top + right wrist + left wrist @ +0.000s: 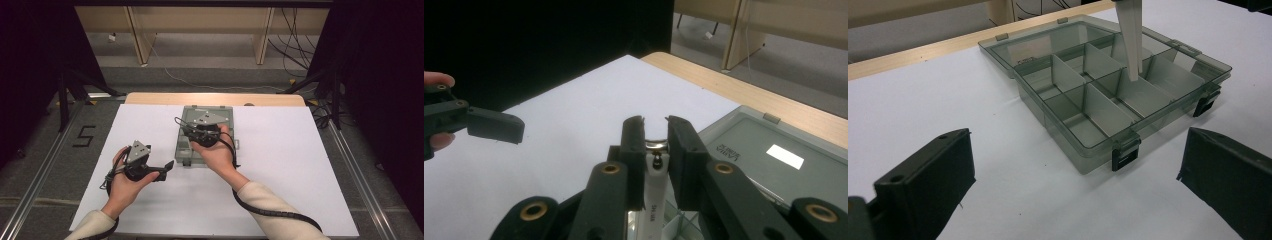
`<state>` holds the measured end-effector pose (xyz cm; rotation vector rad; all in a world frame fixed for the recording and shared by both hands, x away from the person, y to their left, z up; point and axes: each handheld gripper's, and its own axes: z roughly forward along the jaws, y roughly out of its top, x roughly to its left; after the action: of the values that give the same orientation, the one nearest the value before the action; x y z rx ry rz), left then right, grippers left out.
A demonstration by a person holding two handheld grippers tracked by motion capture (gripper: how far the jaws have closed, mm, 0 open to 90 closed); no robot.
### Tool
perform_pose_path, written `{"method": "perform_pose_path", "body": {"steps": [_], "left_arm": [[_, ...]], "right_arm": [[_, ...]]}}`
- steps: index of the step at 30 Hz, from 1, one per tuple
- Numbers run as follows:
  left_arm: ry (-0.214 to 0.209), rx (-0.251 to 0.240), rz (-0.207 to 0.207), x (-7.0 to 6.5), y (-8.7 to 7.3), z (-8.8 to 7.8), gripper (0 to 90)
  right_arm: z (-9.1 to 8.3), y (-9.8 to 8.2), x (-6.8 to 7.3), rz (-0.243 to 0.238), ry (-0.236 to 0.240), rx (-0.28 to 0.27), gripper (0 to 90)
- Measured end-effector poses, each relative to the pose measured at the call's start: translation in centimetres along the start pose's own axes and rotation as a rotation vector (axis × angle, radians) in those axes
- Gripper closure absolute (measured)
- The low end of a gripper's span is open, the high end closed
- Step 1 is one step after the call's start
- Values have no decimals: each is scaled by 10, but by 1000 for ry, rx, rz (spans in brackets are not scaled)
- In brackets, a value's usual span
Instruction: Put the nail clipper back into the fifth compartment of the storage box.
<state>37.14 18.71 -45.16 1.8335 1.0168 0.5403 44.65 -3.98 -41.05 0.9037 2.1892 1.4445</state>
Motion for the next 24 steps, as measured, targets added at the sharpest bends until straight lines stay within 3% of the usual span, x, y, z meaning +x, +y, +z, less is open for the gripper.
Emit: {"method": "perform_pose_path", "body": {"steps": [24], "left_arm": [[18,-3,15,3,-1,-2,3]], "right_arm": [[19,-6,7,-8,13,18,787]]}}
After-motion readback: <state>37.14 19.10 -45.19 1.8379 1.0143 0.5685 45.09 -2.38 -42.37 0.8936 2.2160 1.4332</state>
